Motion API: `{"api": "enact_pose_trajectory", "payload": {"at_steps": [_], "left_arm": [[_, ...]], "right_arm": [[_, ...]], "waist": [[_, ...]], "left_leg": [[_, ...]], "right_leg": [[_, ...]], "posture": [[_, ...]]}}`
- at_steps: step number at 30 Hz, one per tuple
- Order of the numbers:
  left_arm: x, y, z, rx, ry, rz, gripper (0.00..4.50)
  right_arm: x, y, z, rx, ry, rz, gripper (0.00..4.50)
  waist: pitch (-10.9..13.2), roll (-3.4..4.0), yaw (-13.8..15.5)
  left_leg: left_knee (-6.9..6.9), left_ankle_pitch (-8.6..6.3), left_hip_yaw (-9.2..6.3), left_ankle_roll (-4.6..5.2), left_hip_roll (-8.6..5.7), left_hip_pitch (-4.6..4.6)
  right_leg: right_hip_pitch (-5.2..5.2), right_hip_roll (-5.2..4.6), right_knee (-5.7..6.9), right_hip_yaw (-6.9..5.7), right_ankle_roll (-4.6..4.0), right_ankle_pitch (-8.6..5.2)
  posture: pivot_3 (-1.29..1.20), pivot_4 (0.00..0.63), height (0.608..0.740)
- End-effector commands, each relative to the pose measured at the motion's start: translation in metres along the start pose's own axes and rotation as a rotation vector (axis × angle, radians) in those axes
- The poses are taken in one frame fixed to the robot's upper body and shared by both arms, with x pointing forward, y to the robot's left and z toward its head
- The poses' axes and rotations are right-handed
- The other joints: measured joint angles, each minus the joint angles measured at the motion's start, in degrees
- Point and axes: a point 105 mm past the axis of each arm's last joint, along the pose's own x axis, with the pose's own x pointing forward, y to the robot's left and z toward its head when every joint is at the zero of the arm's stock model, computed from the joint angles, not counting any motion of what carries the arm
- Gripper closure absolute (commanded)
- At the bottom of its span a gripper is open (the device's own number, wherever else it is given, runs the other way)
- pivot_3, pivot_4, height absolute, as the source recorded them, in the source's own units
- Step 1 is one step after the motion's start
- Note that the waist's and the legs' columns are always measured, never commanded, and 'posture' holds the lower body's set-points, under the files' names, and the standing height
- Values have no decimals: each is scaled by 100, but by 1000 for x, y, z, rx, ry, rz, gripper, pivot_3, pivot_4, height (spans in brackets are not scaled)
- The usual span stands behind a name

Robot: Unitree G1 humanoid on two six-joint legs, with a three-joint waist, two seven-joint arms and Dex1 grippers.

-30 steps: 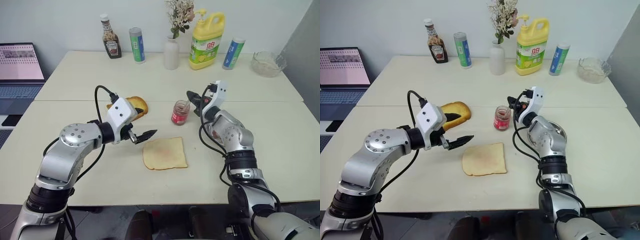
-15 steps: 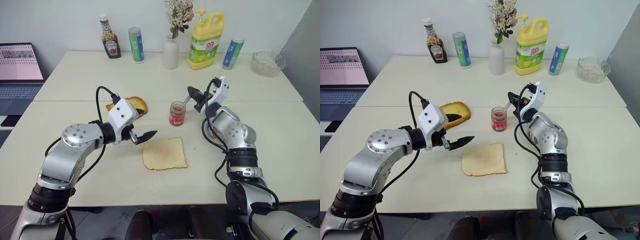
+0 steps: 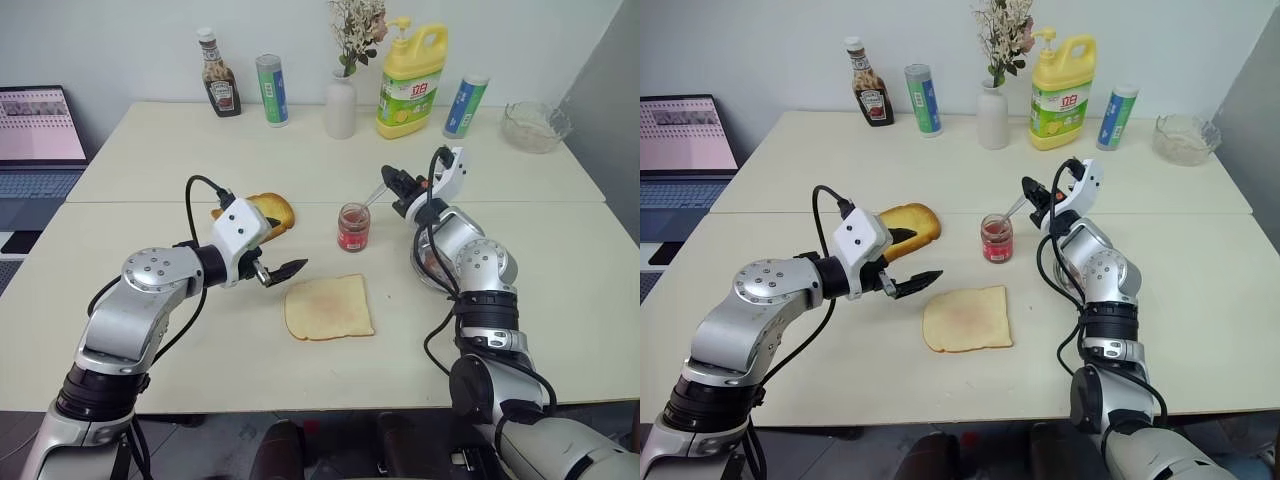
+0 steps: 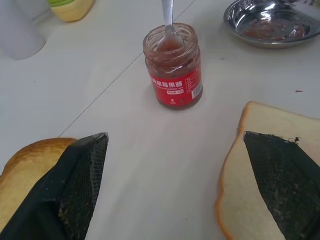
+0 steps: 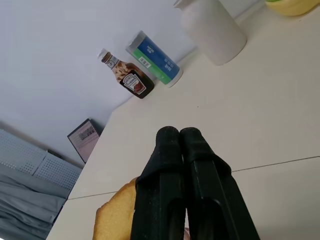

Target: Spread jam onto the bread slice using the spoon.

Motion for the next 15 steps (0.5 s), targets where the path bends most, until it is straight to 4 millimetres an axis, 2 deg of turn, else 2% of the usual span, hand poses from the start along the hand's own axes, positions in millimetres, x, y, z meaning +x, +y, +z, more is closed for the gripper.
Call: {"api": "enact_pose_trajectory", "payload": {"at_steps": [1, 10, 15], "left_arm": [[-5, 7, 10, 45, -31, 39, 0], [-4, 10, 10, 52, -33, 51, 0], [-4, 11, 11, 48, -45, 57, 0]], "right_arm": [[-1, 21, 21, -10, -69, 69, 4443], [-3, 12, 26, 27, -87, 42, 4443], [-8, 5, 36, 54, -110, 27, 4443]], "waist": [[0, 0, 0], [0, 0, 1], [0, 0, 1]], "left_leg": [[0, 0, 0, 0, 0, 0], [-1, 0, 1, 0, 0, -3], [-1, 0, 1, 0, 0, -3]], "right_leg": [[0, 0, 0, 0, 0, 0], [-3, 0, 0, 0, 0, 0], [-3, 0, 0, 1, 0, 0]], "posture": [[0, 150, 740], [0, 150, 740], [0, 150, 740]]}}
